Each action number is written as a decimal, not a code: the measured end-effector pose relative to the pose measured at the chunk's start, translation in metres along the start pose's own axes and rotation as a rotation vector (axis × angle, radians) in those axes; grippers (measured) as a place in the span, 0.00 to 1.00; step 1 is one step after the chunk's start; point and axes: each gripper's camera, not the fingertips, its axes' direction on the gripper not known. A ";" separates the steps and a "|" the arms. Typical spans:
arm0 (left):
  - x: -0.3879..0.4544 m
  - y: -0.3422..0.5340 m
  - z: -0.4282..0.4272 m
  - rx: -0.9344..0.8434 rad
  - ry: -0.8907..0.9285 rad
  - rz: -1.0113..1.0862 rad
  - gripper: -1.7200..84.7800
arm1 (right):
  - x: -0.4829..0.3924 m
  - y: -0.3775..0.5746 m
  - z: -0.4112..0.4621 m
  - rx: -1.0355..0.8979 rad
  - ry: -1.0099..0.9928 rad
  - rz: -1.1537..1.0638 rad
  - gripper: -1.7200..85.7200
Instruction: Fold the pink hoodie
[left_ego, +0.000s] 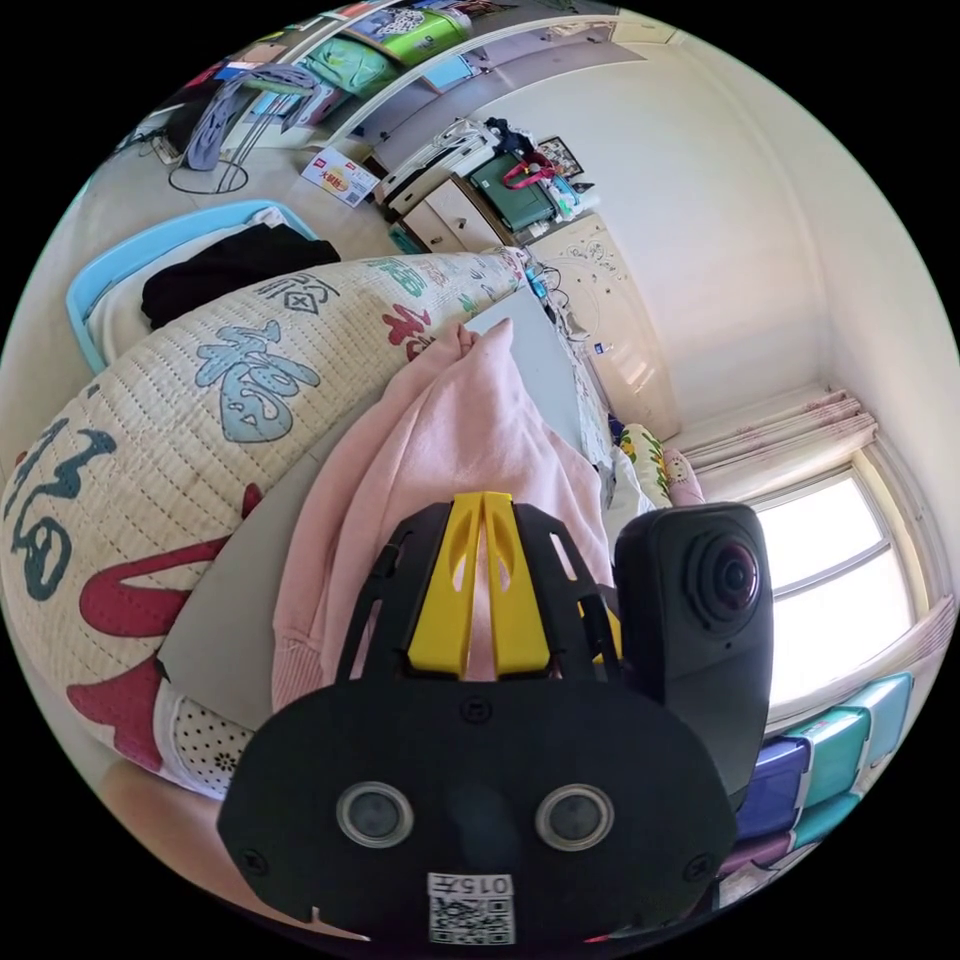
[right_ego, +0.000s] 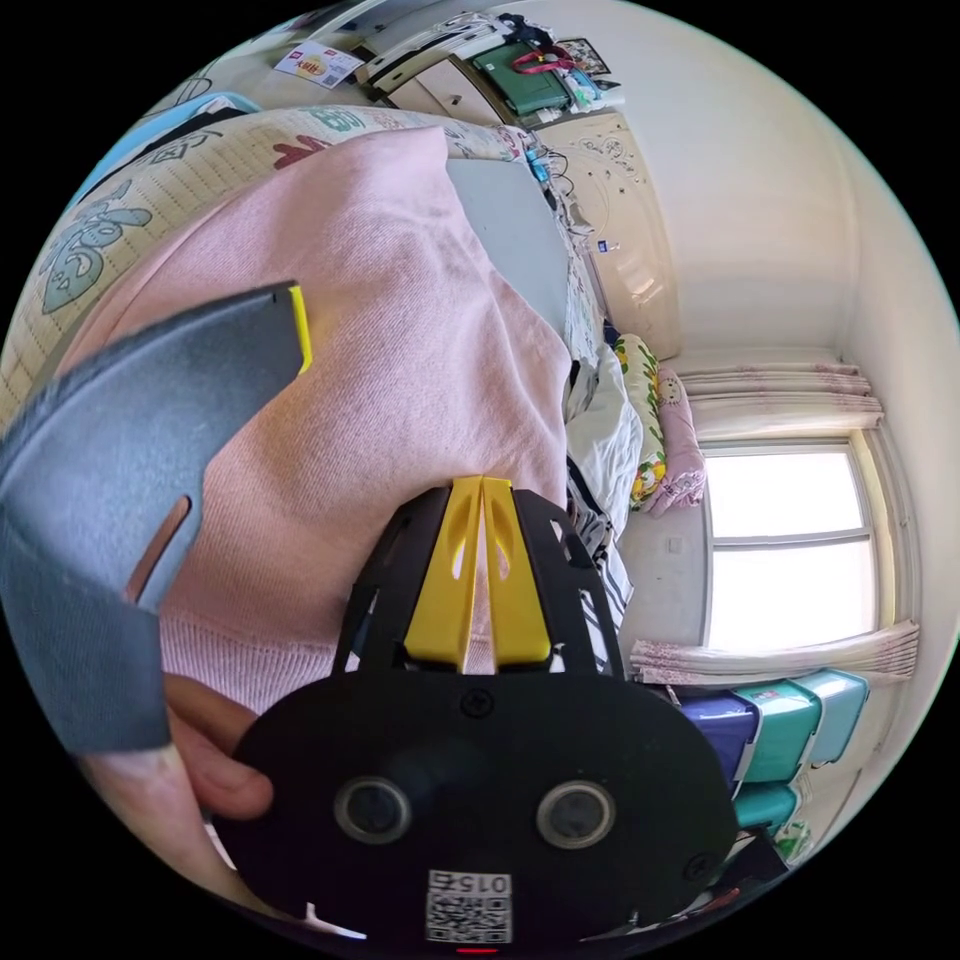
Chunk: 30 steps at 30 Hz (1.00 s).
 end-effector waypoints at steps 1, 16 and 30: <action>0.000 0.000 0.000 0.000 -0.001 0.002 0.01 | -0.001 -0.001 -0.002 0.000 0.001 0.000 0.01; 0.001 -0.006 -0.006 -0.004 -0.017 0.034 0.01 | -0.031 -0.021 -0.035 0.005 0.001 0.003 0.01; -0.016 -0.007 -0.017 0.004 0.064 0.015 0.01 | -0.084 -0.031 -0.042 0.015 0.009 0.031 0.01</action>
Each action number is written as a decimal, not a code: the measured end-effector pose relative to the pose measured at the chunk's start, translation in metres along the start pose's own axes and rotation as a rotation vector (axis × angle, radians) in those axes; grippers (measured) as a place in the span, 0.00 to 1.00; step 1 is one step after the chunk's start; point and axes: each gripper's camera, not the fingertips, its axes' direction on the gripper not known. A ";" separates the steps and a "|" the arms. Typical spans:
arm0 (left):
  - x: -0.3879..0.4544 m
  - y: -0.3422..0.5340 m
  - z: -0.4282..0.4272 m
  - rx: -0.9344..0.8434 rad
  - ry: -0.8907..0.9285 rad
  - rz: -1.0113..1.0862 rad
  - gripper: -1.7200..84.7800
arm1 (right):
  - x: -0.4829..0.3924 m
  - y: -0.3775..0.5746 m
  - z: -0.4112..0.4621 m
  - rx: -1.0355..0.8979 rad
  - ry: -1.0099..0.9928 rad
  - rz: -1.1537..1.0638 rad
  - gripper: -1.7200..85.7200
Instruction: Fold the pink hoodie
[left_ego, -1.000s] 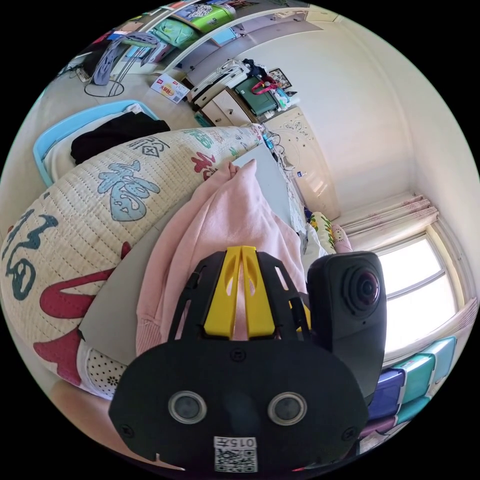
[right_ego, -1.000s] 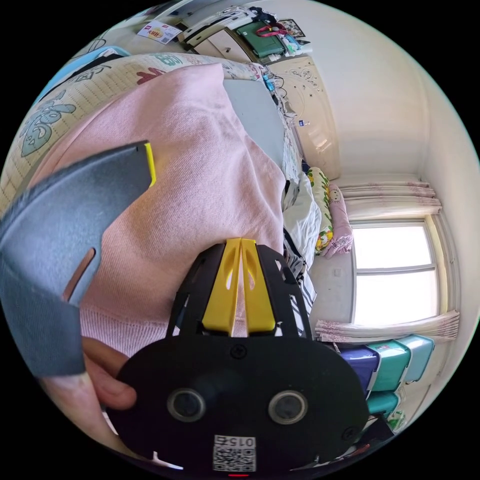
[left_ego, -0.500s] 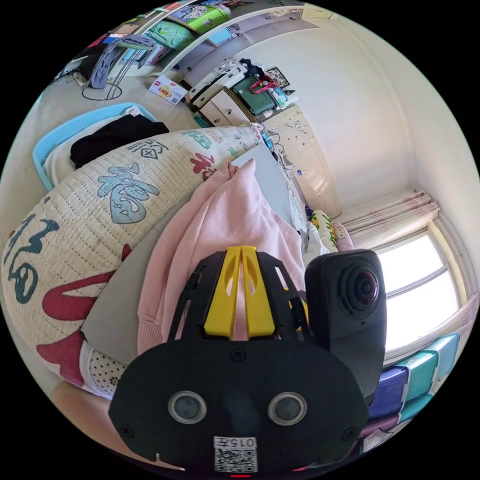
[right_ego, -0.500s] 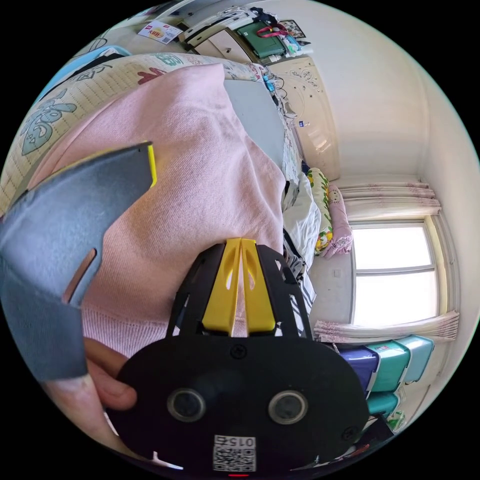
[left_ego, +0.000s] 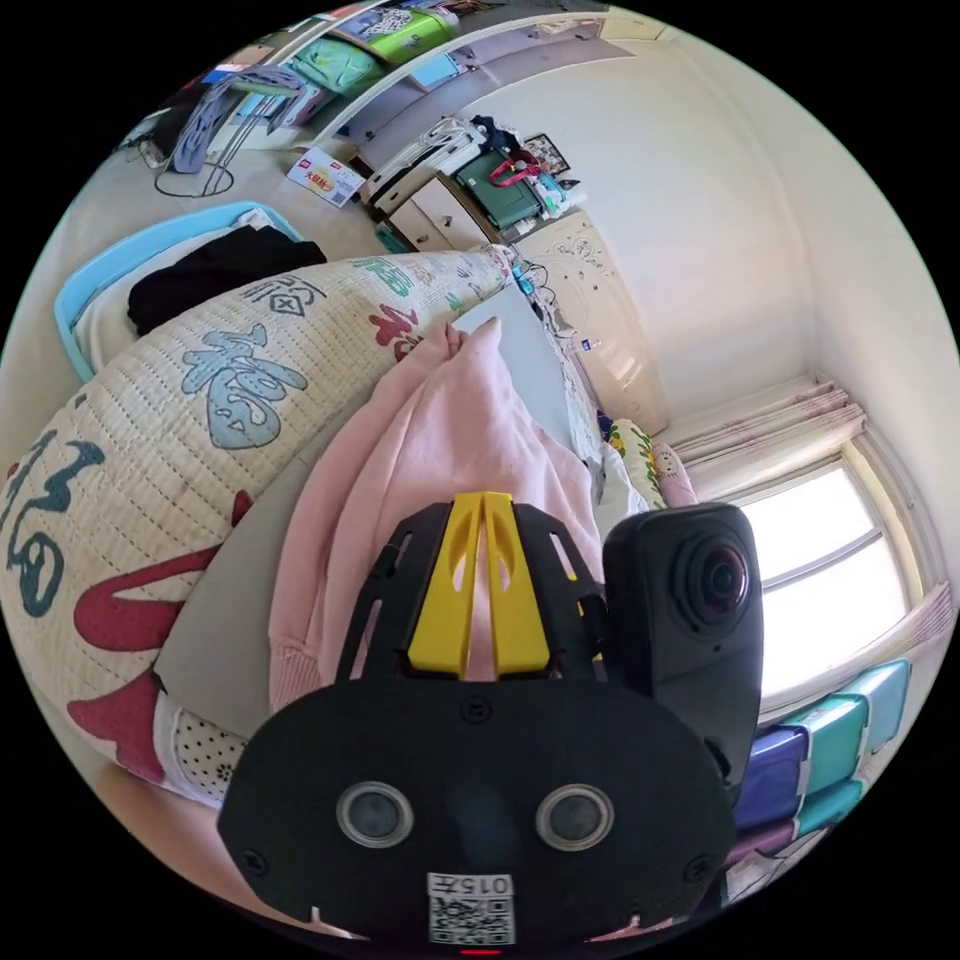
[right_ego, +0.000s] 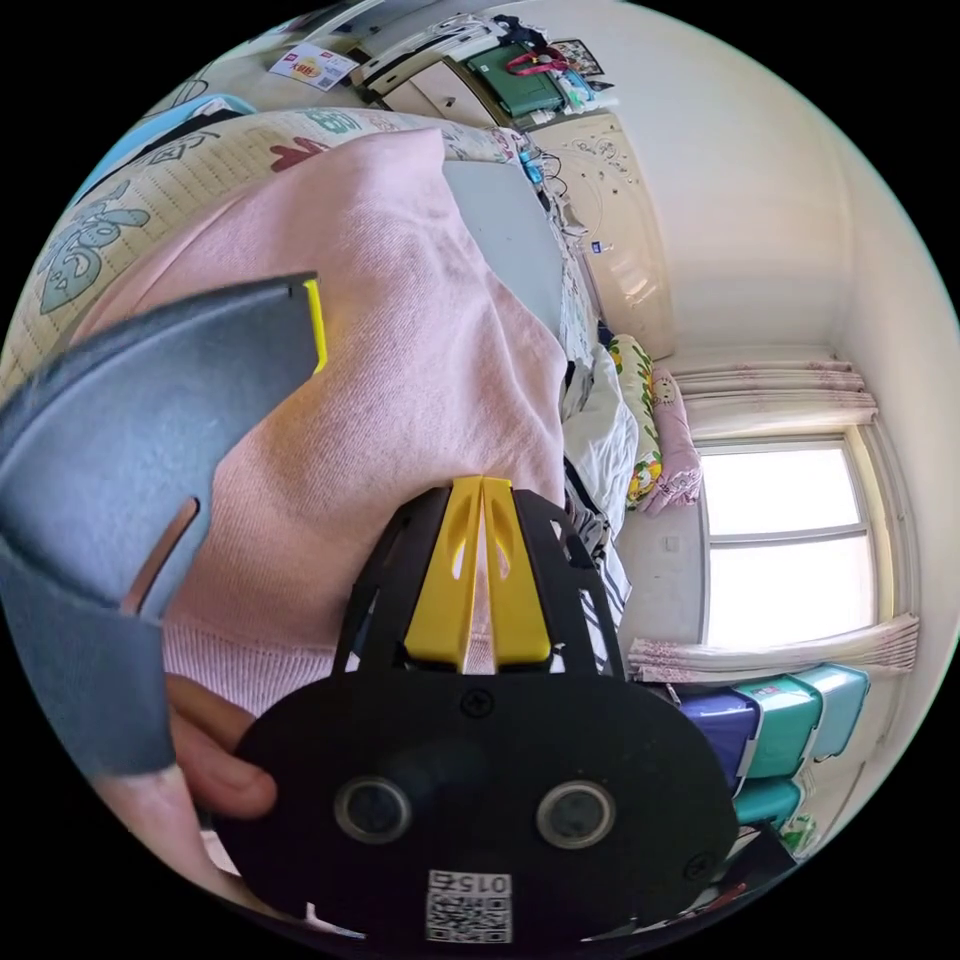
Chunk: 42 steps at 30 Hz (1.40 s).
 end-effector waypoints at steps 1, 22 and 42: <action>-0.001 0.000 -0.001 0.002 0.005 0.002 0.01 | -0.003 0.000 0.001 0.002 0.003 0.004 0.01; 0.044 0.015 -0.022 0.045 0.000 0.264 0.01 | -0.065 0.029 0.093 0.063 -0.352 0.259 0.01; -0.058 -0.057 -0.197 0.414 0.057 0.235 0.01 | -0.161 0.044 0.184 0.539 -0.978 0.262 0.07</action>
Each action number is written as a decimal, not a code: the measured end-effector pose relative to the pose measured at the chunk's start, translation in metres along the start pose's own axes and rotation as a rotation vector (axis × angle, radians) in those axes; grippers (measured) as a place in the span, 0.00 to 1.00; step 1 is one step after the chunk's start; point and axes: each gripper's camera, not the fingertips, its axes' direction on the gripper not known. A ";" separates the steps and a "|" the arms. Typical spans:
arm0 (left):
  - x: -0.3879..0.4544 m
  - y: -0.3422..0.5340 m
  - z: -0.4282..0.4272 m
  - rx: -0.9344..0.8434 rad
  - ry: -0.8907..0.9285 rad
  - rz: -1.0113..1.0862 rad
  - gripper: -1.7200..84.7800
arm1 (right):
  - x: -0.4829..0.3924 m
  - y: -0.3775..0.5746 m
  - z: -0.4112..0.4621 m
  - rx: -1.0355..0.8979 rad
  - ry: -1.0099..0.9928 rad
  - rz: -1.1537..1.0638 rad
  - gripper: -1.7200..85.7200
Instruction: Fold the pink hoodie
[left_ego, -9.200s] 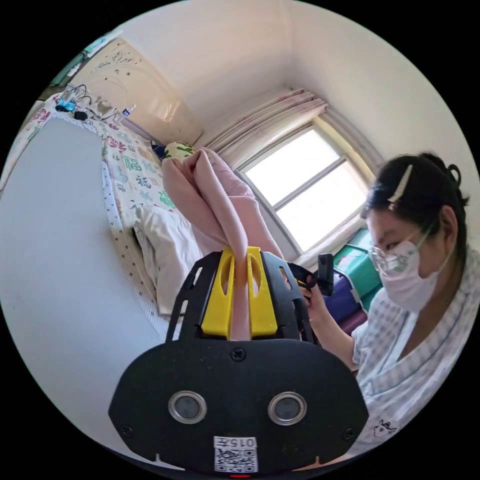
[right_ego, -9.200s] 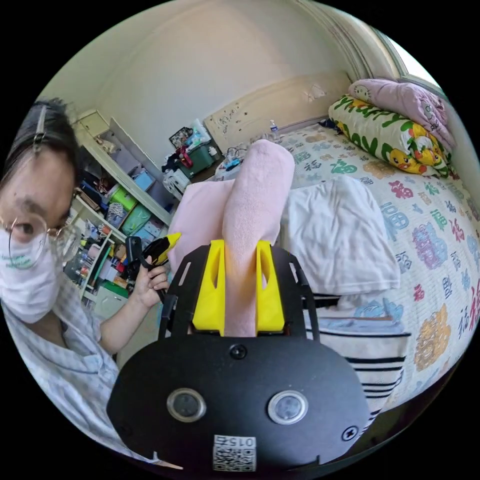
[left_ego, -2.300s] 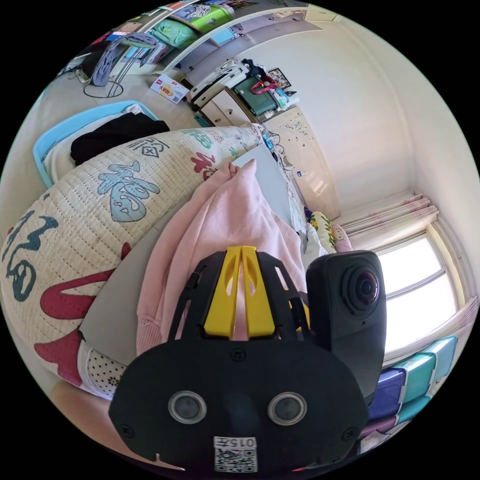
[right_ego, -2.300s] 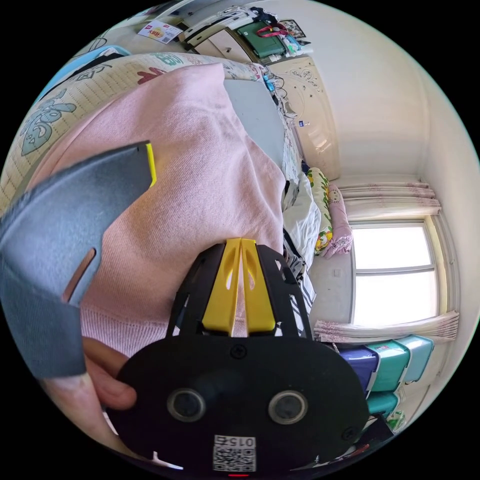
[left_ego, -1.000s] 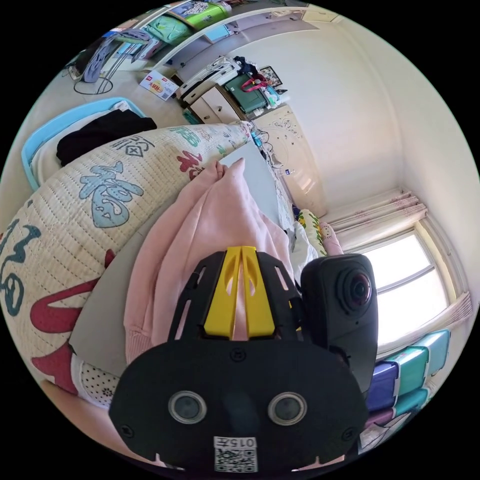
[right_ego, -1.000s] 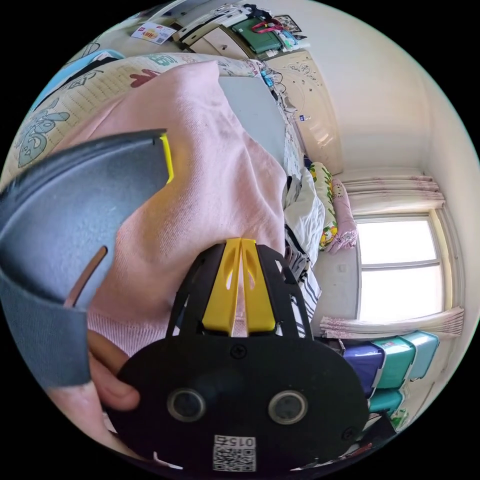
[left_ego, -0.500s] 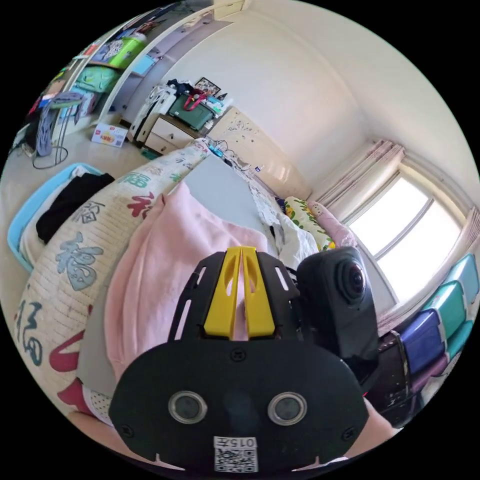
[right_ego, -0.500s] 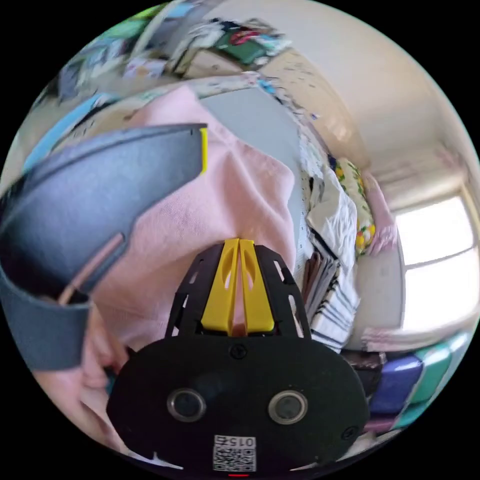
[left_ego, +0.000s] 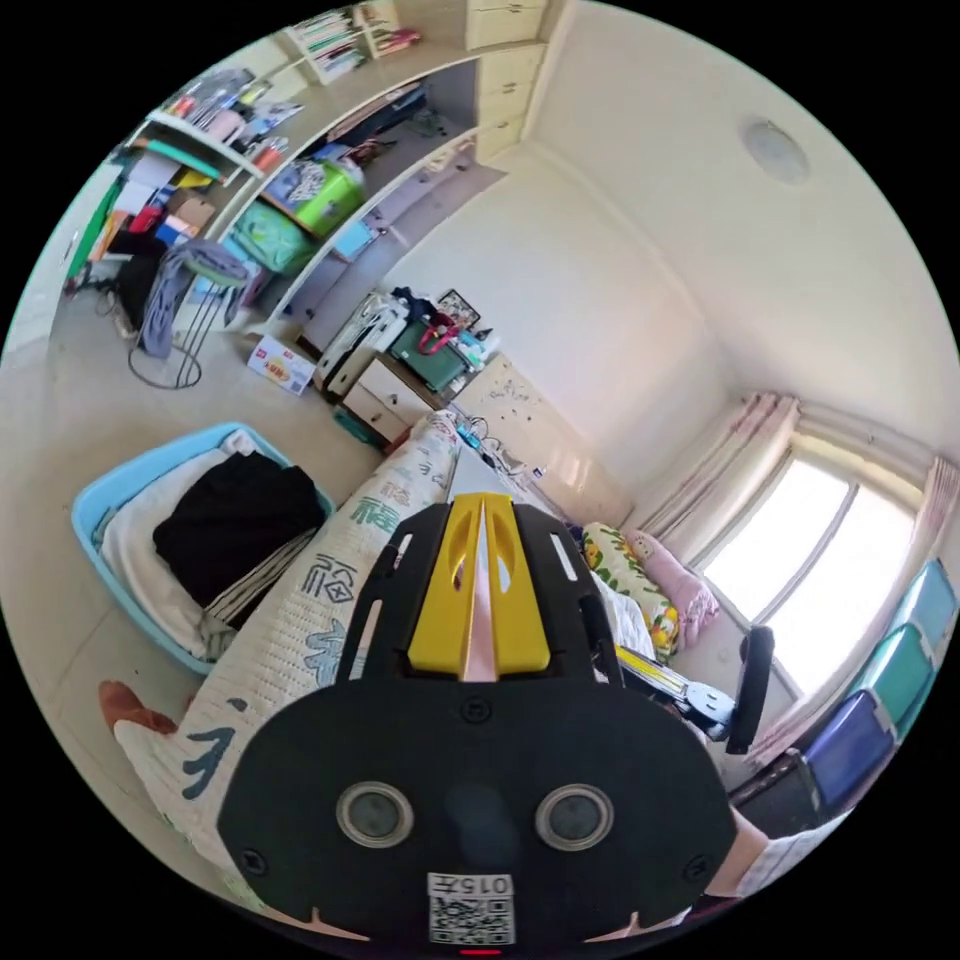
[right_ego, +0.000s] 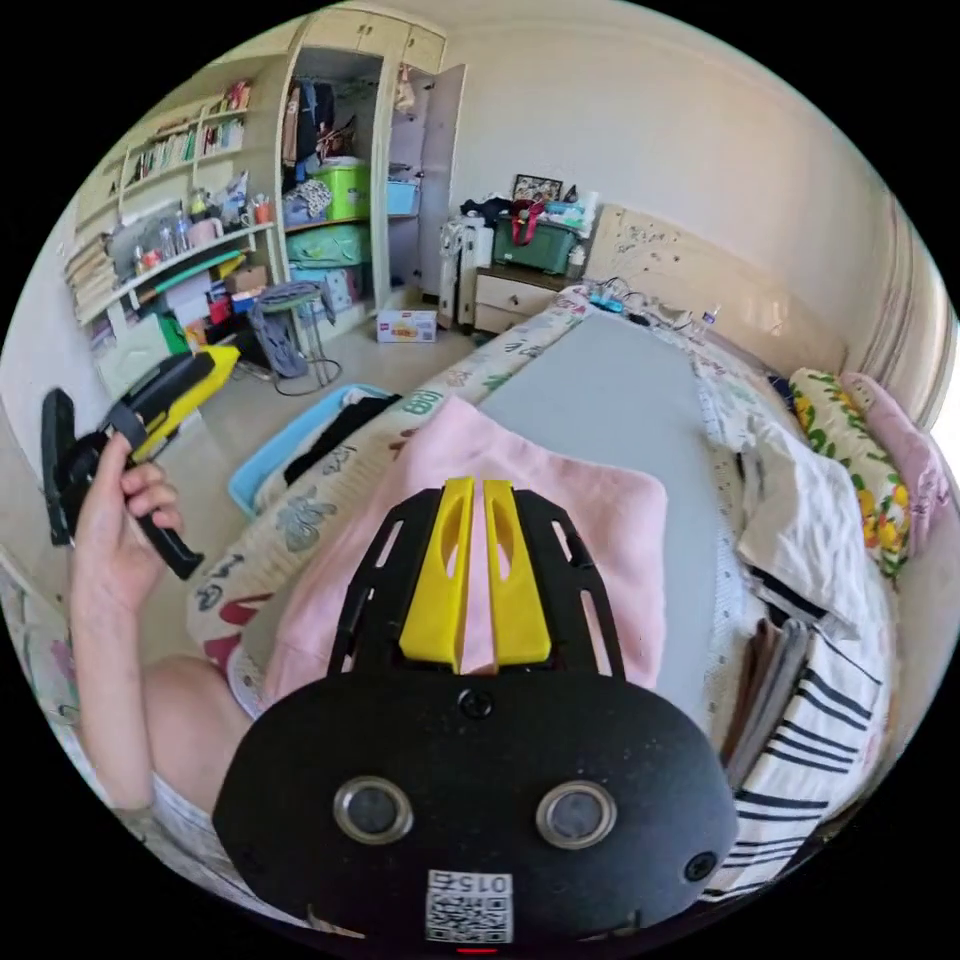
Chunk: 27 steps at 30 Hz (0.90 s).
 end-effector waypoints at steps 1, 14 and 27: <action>-0.004 0.000 0.001 -0.006 0.012 -0.014 0.01 | -0.002 -0.003 0.012 -0.010 -0.025 0.005 0.09; -0.035 -0.019 0.022 -0.097 0.120 -0.020 0.01 | -0.084 -0.020 0.287 -0.381 0.050 0.064 0.07; -0.030 -0.028 0.033 -0.152 0.154 0.010 0.01 | 0.150 0.206 0.069 -0.172 0.202 0.657 0.10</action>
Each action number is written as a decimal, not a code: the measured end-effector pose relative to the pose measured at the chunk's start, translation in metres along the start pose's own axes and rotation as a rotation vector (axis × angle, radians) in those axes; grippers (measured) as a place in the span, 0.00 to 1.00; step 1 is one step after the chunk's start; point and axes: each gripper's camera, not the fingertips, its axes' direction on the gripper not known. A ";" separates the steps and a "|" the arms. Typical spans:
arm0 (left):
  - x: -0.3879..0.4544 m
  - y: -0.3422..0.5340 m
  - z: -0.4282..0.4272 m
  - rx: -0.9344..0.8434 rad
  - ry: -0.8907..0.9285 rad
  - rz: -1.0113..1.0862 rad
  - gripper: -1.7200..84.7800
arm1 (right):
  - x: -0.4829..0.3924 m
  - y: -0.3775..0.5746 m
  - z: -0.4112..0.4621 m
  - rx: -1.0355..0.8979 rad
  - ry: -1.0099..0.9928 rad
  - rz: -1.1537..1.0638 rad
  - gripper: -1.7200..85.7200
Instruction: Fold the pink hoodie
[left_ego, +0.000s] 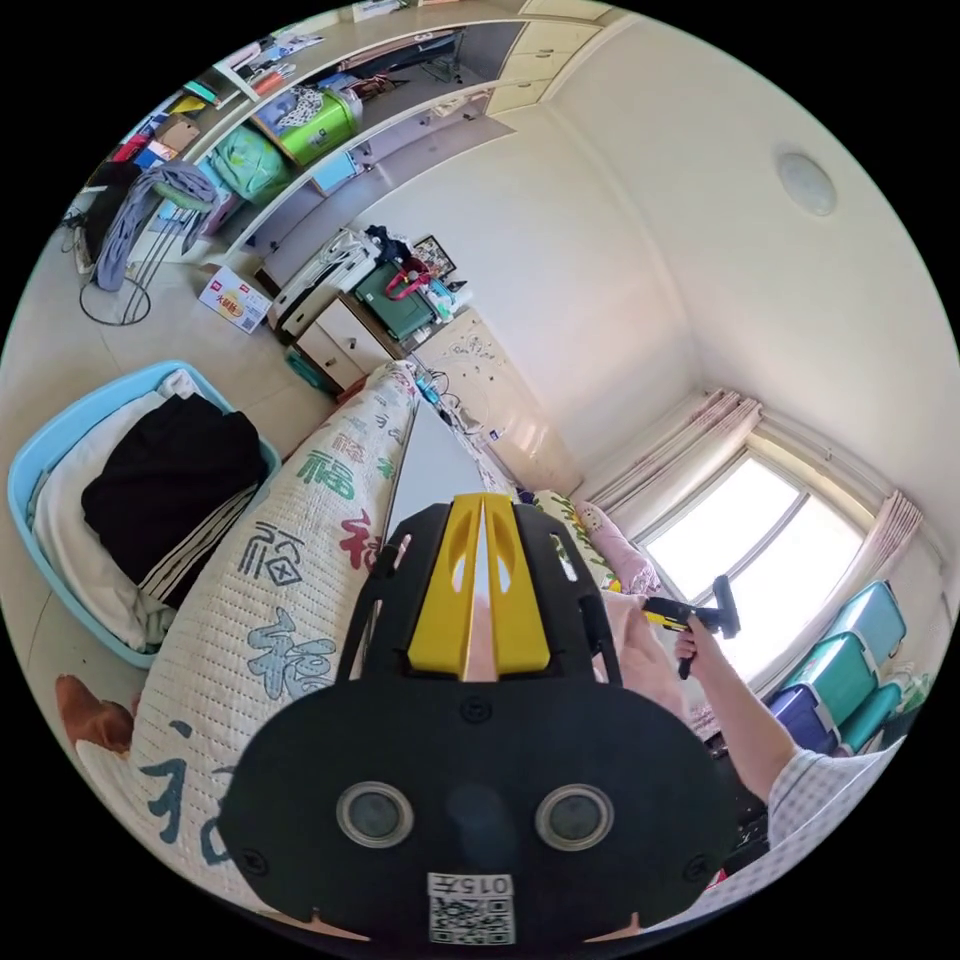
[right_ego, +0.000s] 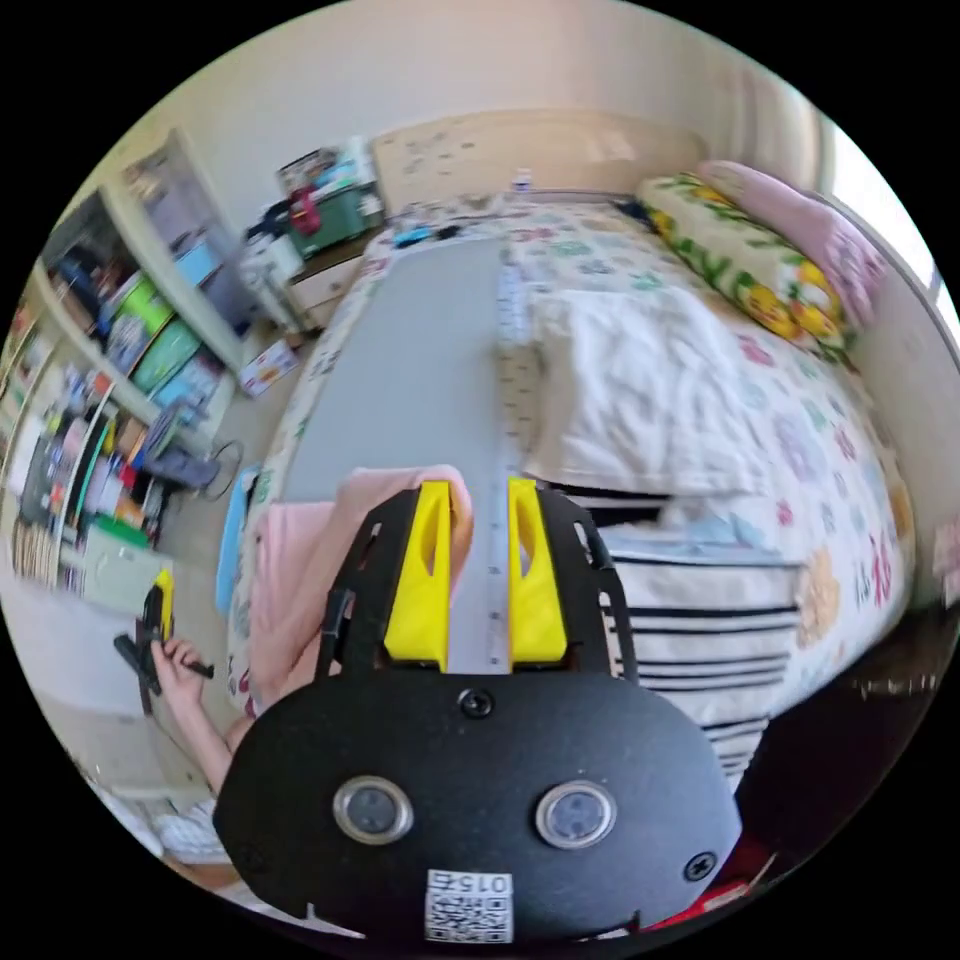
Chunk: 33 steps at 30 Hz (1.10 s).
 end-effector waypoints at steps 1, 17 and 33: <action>0.003 0.000 0.002 -0.011 -0.002 0.013 0.01 | 0.012 0.014 -0.003 0.021 0.021 0.039 0.09; 0.097 0.008 0.064 -0.431 -0.054 0.416 0.01 | -0.003 0.448 0.070 -0.001 -0.291 -0.128 0.13; 0.039 0.029 0.051 -0.636 -0.195 0.249 0.12 | -0.058 0.564 0.105 0.063 -0.404 -0.025 0.15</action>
